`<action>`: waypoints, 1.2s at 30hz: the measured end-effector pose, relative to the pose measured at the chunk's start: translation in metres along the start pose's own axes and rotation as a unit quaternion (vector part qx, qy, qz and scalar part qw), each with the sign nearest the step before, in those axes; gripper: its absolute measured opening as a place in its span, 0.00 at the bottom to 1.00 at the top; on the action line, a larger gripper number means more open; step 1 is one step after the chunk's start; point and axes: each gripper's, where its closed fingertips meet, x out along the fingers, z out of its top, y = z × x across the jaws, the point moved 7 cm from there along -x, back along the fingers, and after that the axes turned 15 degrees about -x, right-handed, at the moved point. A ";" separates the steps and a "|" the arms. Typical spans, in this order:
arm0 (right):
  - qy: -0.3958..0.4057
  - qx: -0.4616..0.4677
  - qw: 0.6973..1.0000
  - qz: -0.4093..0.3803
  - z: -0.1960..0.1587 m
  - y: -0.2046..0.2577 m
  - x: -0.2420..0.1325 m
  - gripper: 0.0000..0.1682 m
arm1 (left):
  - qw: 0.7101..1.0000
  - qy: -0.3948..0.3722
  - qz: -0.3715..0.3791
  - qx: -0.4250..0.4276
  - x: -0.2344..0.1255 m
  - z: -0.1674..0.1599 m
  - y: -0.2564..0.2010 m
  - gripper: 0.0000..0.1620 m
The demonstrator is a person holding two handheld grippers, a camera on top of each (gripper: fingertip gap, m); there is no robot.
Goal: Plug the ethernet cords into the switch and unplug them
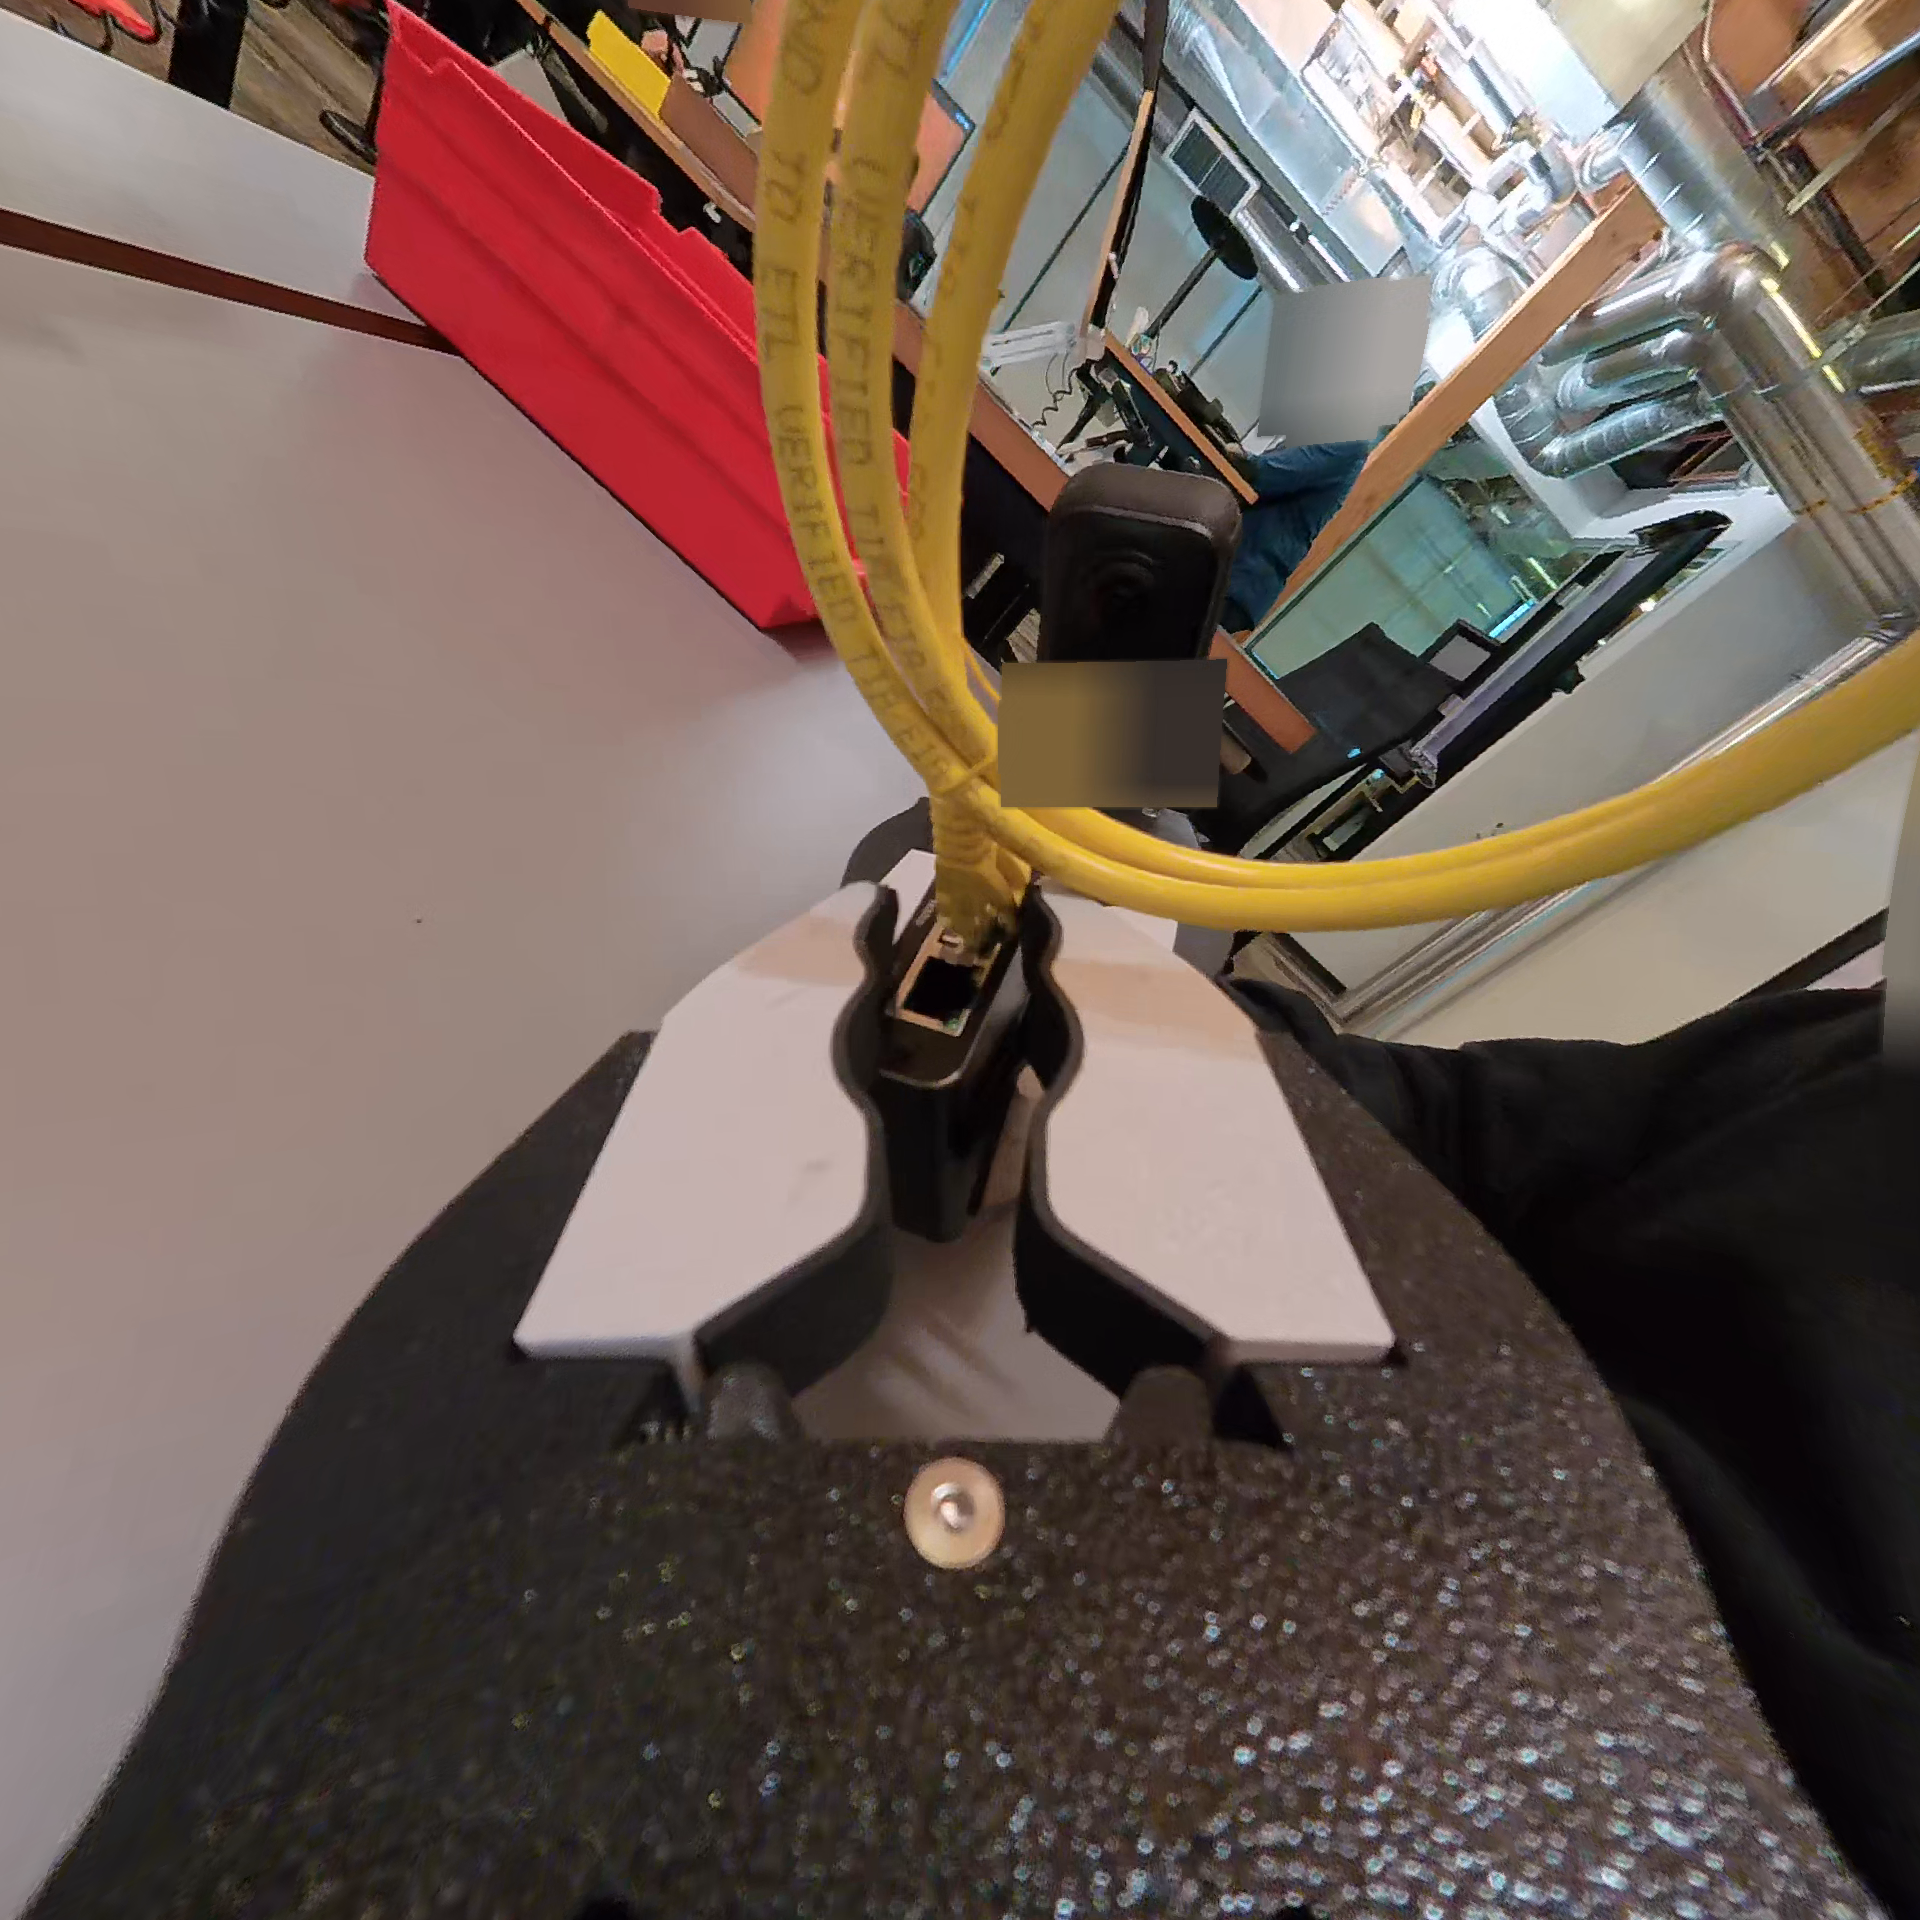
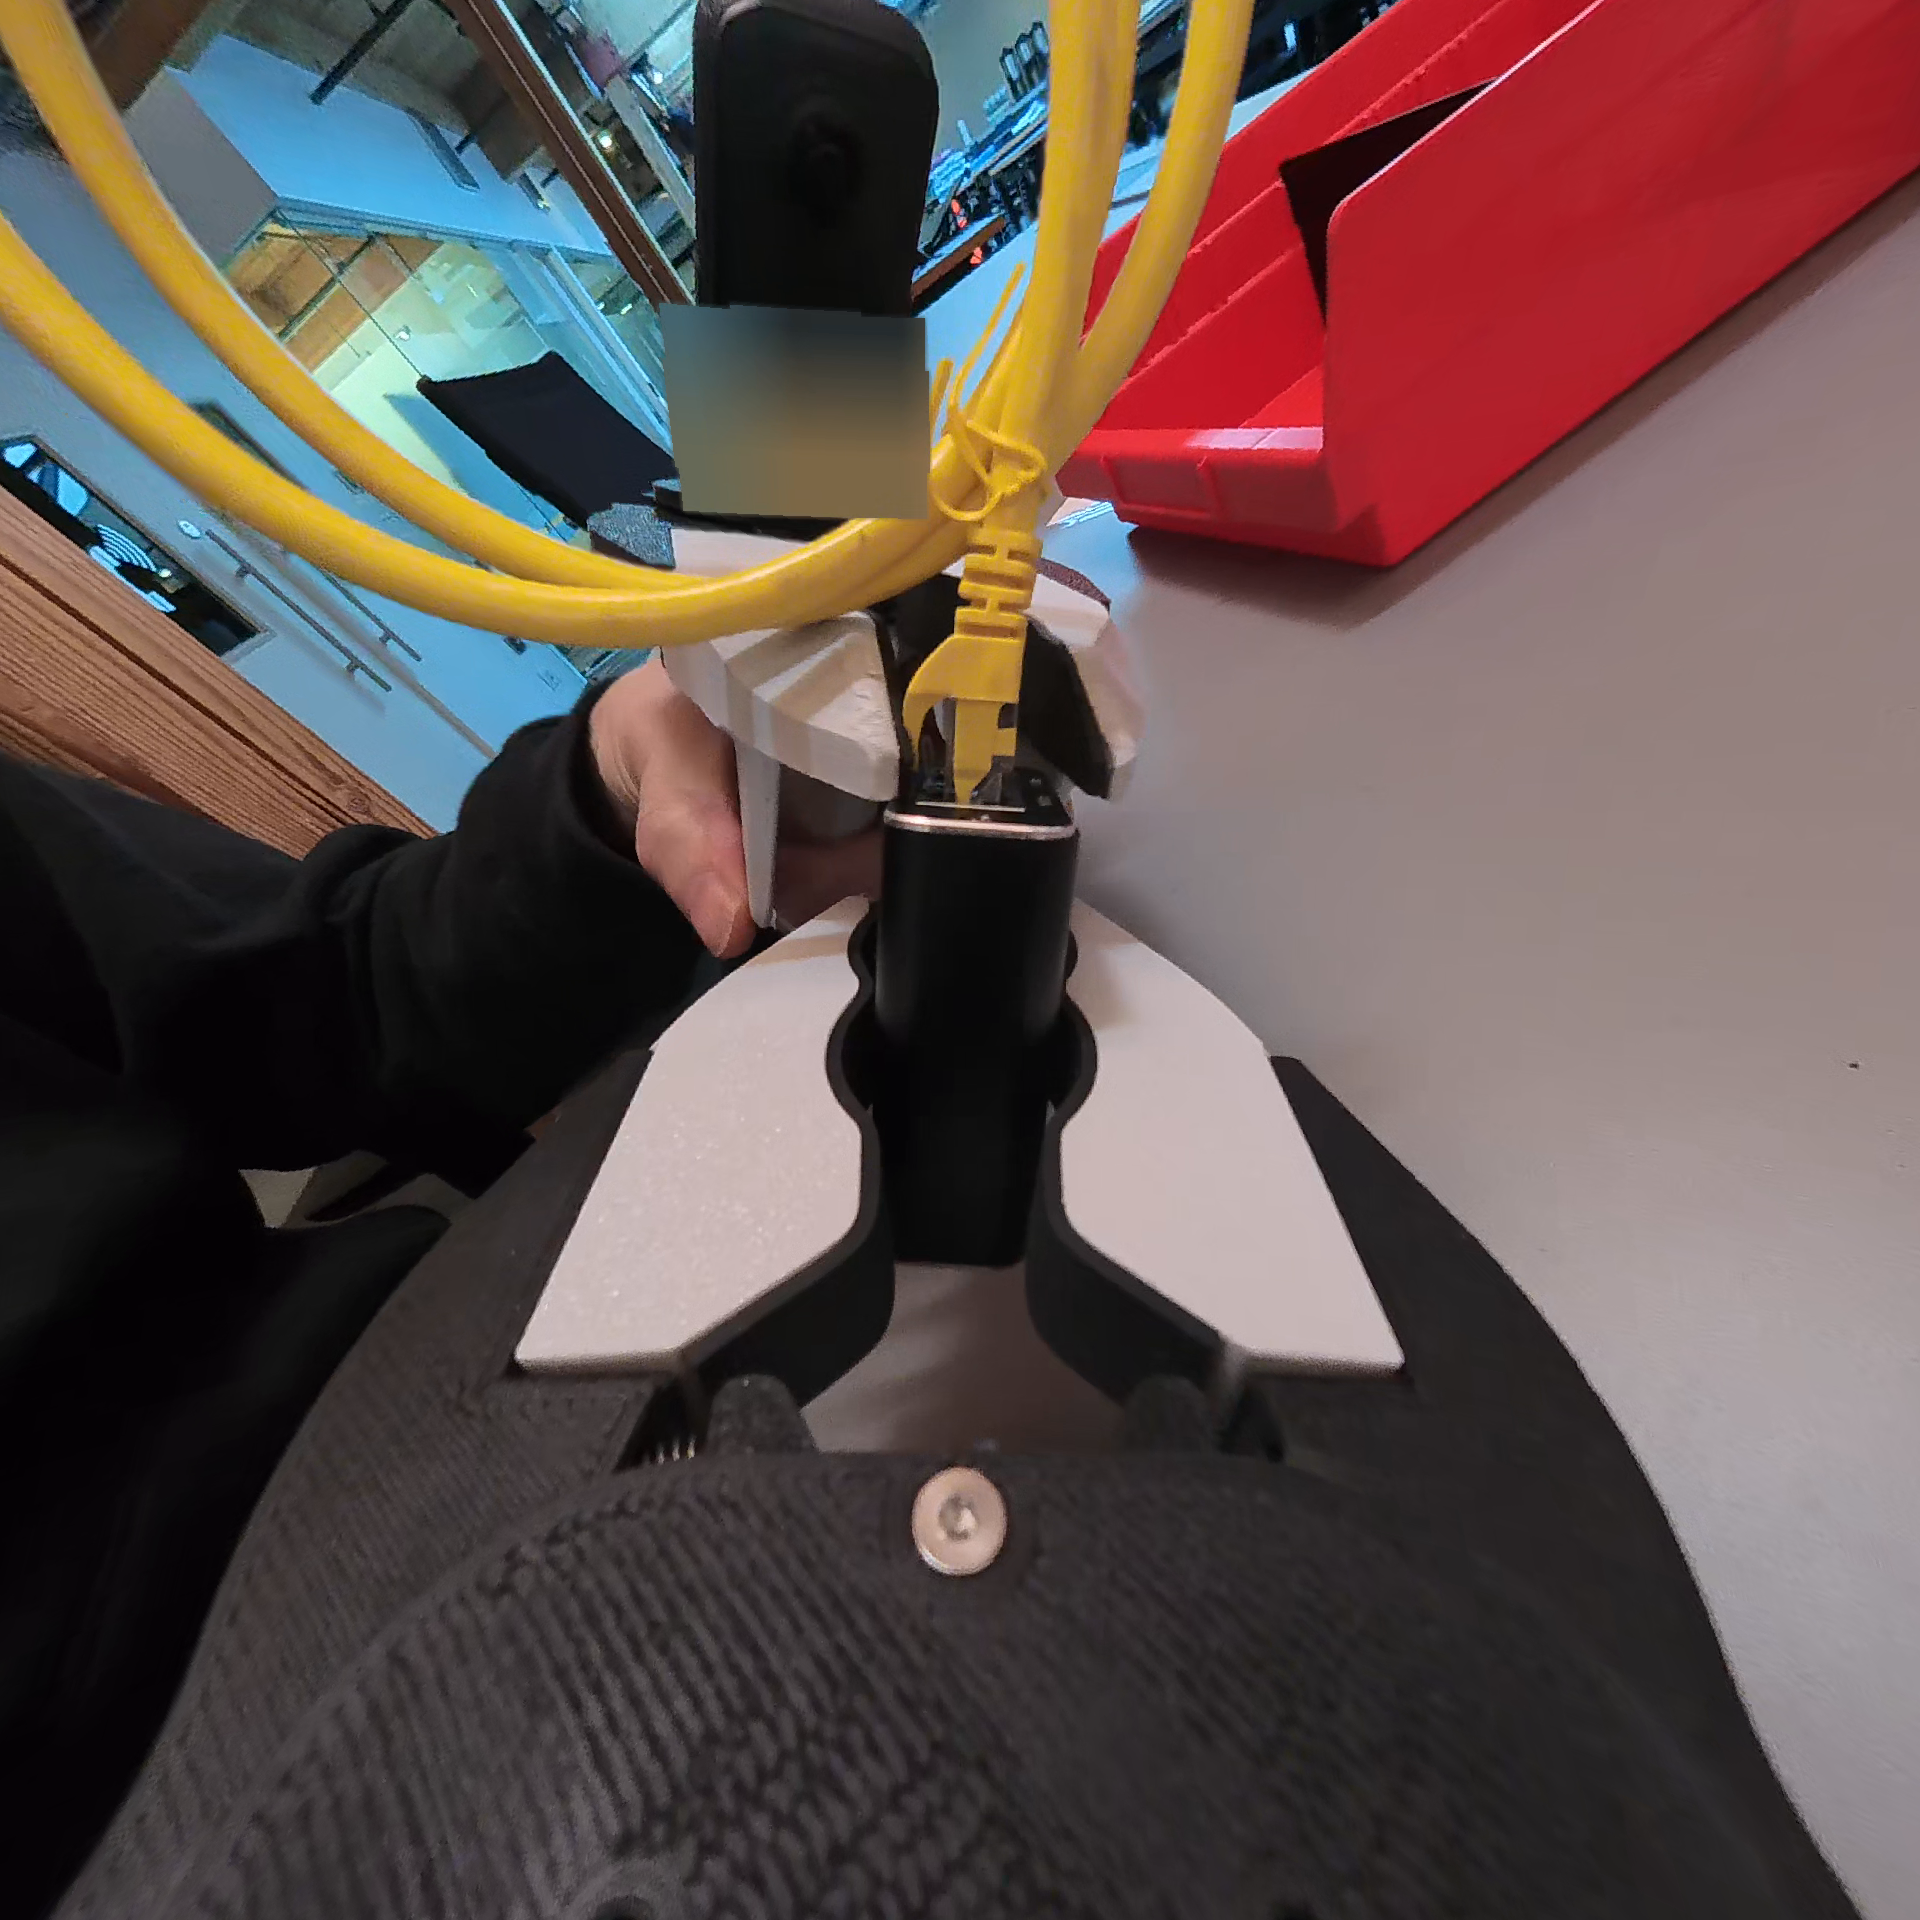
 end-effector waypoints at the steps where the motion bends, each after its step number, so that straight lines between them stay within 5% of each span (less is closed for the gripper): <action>1: 0.000 0.002 1.000 0.000 0.000 0.000 0.000 0.17 | 1.000 0.001 -0.004 0.000 0.000 0.000 -0.001 0.11; 36: 0.004 -0.039 0.998 0.040 0.001 0.012 0.003 0.17 | 0.990 0.021 -0.112 0.082 -0.017 0.000 -0.004 0.08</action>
